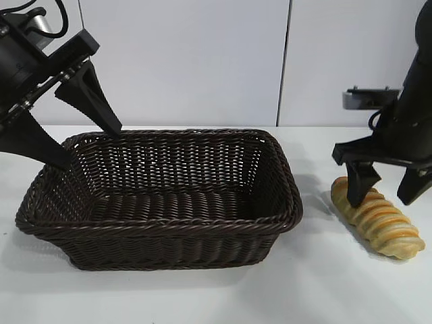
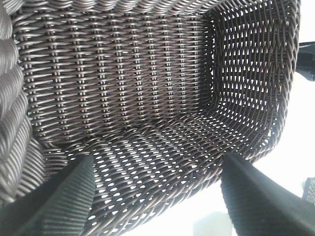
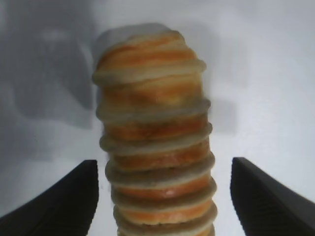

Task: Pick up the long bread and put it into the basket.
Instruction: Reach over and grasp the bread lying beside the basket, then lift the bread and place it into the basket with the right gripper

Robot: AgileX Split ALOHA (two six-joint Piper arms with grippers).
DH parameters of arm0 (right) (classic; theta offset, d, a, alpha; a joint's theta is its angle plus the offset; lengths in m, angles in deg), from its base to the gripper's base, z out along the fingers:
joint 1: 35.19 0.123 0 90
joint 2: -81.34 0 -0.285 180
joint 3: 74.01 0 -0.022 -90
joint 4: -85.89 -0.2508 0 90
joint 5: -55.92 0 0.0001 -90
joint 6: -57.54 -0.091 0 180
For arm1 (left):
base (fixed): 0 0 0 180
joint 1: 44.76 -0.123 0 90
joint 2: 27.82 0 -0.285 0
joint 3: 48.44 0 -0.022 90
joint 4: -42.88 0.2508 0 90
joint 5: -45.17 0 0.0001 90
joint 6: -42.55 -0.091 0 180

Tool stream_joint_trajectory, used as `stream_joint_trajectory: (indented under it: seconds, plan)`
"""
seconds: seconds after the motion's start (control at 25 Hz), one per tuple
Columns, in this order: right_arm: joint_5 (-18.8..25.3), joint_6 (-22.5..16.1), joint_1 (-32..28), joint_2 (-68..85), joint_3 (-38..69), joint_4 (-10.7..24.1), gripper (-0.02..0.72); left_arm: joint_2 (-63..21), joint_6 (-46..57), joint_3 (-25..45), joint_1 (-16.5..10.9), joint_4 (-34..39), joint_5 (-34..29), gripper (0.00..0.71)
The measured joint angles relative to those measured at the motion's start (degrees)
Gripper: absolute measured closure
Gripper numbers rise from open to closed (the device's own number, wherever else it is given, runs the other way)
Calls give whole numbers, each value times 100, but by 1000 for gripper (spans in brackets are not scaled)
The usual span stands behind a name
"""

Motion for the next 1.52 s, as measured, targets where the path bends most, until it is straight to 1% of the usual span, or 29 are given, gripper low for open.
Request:
stream_joint_trajectory:
  seconds: [0.08,0.16,0.24,0.32,0.56,0.68,0.76,1.0,1.08,1.2,1.36,1.52]
  plan:
    - [-30,0,0,0,0,0,237,0,0,0,0,0,0,186]
    - [-36,0,0,0,0,0,338,0,0,0,0,0,0,186]
    - [-36,0,0,0,0,0,416,0,-1,0,0,0,0,186]
    - [-20,0,0,0,0,0,460,0,-1,0,0,0,0,186]
    - [115,0,0,51,-9,0,482,0,-1,0,0,0,0,186]
    - [281,0,0,279,-103,-38,482,0,-1,0,0,0,0,186]
    - [484,0,0,510,-235,-45,482,0,-1,0,0,0,5,186]
    - [1293,62,0,1060,-773,-133,483,0,-1,0,0,0,5,186]
    - [1531,136,0,1171,-904,-234,483,0,-1,0,0,0,5,186]
    - [1727,322,0,1297,-1062,-479,483,0,-6,0,0,0,5,186]
    - [1866,486,0,1365,-1188,-824,483,0,-6,0,0,0,-11,186]
    - [1943,649,0,1377,-1197,-1067,484,0,-6,0,0,0,-21,186]
